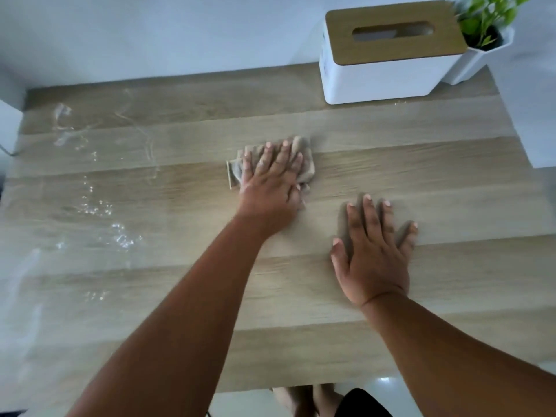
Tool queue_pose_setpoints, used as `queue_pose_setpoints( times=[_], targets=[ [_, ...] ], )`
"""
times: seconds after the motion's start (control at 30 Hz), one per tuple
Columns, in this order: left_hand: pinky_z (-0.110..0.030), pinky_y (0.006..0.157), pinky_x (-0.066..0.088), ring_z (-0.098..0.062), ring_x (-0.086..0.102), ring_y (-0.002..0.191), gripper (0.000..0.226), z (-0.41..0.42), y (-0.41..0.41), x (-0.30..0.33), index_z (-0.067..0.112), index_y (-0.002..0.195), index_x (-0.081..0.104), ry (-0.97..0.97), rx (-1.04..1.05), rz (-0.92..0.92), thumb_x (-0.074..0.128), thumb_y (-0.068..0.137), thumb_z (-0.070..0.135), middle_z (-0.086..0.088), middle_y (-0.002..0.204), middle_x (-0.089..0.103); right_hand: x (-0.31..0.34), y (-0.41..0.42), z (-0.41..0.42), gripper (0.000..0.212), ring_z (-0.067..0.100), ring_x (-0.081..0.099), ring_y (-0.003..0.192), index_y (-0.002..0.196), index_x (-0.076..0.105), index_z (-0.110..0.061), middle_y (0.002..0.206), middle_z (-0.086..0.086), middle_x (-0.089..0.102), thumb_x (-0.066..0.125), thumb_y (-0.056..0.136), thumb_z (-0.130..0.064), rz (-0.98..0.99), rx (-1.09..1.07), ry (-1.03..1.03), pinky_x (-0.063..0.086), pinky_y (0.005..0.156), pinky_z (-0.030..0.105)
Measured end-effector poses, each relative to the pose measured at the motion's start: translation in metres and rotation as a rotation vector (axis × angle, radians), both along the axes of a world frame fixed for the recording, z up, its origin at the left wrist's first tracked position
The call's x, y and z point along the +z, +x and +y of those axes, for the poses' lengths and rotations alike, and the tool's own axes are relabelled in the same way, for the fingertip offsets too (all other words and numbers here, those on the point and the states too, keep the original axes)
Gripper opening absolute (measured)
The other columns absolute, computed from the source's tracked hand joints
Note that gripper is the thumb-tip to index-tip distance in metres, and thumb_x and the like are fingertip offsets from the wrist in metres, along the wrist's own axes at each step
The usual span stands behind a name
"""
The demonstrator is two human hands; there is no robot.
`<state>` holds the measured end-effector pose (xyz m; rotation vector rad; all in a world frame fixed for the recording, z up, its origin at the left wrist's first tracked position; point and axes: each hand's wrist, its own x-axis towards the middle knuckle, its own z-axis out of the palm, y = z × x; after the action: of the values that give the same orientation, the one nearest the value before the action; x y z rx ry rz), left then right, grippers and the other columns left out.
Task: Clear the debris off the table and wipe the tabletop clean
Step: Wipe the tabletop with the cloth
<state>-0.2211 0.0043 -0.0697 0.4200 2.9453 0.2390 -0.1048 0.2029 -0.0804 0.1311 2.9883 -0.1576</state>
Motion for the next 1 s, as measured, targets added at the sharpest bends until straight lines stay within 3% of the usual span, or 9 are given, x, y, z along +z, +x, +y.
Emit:
queue_pose_setpoints(
  times=[0.17,0.27,0.37,0.47,0.57,0.67,0.73,0.83,1.0],
  targets=[
    [-0.065,0.123,0.017,-0.031,0.020,0.159,0.059,-0.018,0.121,-0.005,0.022,0.157,0.044,0.096,-0.099,0.070,0.043,0.100,0.039,-0.004,0.170,0.028,0.004,0.000,-0.002,0.076,0.031,0.005,0.161,0.162,0.029,-0.025,0.174,0.001,0.012,0.029,0.093,-0.055,0.003,-0.012,0.002,0.005,0.121,0.073],
    [-0.066,0.122,0.019,-0.032,0.020,0.159,0.060,-0.054,0.149,-0.004,0.023,0.156,0.047,0.084,-0.055,0.068,0.048,0.097,0.038,-0.004,0.170,0.028,0.005,0.000,-0.003,0.077,0.031,0.004,0.161,0.163,0.028,-0.026,0.175,0.000,0.011,0.028,0.092,-0.056,0.003,-0.010,0.001,0.003,0.121,0.073],
    [-0.066,0.124,0.011,-0.032,0.017,0.159,0.064,-0.077,0.117,0.003,0.029,0.157,0.045,0.020,0.107,-0.002,0.039,0.096,0.047,-0.003,0.171,0.026,0.004,0.000,-0.003,0.078,0.032,0.004,0.161,0.163,0.028,-0.025,0.175,0.001,0.011,0.029,0.092,-0.055,0.009,-0.006,-0.002,0.002,0.121,0.073],
    [-0.065,0.125,0.000,-0.030,0.005,0.161,0.069,-0.086,0.049,0.007,0.037,0.161,0.030,-0.027,0.286,-0.063,0.031,0.094,0.055,-0.002,0.174,0.013,0.003,0.001,-0.002,0.077,0.031,0.003,0.161,0.164,0.025,-0.026,0.175,0.001,0.010,0.028,0.093,-0.055,0.017,-0.005,0.005,0.003,0.121,0.073],
    [-0.066,0.124,-0.004,-0.031,0.000,0.161,0.067,-0.081,-0.015,0.004,0.034,0.163,0.024,-0.017,0.314,-0.072,0.035,0.099,0.049,-0.002,0.175,0.007,0.000,0.000,-0.001,0.077,0.029,-0.002,0.162,0.165,0.019,-0.029,0.175,-0.001,0.005,0.024,0.094,-0.057,0.003,-0.008,0.004,0.001,0.122,0.072],
    [-0.065,0.125,-0.005,-0.032,-0.003,0.161,0.066,-0.068,-0.043,0.000,0.025,0.165,0.019,-0.026,0.277,-0.092,0.036,0.103,0.040,-0.004,0.175,0.003,-0.002,-0.001,0.000,0.077,0.028,-0.002,0.162,0.165,0.018,-0.029,0.175,-0.001,0.005,0.024,0.094,-0.058,0.000,-0.009,-0.003,0.000,0.122,0.072],
    [-0.063,0.125,-0.005,-0.030,-0.003,0.161,0.069,-0.062,-0.037,0.004,0.024,0.166,0.018,-0.033,0.208,-0.102,0.029,0.101,0.044,-0.003,0.175,0.002,-0.001,0.000,-0.001,0.077,0.028,0.000,0.162,0.165,0.019,-0.029,0.175,-0.001,0.006,0.026,0.094,-0.058,0.009,-0.012,-0.012,0.001,0.121,0.072],
    [-0.059,0.126,-0.003,-0.029,-0.001,0.161,0.075,-0.055,0.004,0.008,0.025,0.165,0.021,-0.055,0.058,-0.087,0.024,0.094,0.049,-0.003,0.175,0.003,0.001,0.000,-0.002,0.076,0.030,0.003,0.161,0.164,0.025,-0.027,0.175,0.000,0.010,0.027,0.094,-0.056,0.021,-0.014,-0.009,0.002,0.121,0.073],
    [-0.064,0.125,0.008,-0.030,0.002,0.161,0.069,-0.038,0.109,0.002,0.024,0.163,0.031,-0.019,-0.047,-0.021,0.040,0.097,0.042,-0.003,0.174,0.010,0.001,0.000,-0.002,0.075,0.032,0.006,0.161,0.162,0.031,-0.025,0.174,0.002,0.013,0.033,0.093,-0.053,0.022,-0.002,0.016,0.002,0.121,0.073]
  ],
)
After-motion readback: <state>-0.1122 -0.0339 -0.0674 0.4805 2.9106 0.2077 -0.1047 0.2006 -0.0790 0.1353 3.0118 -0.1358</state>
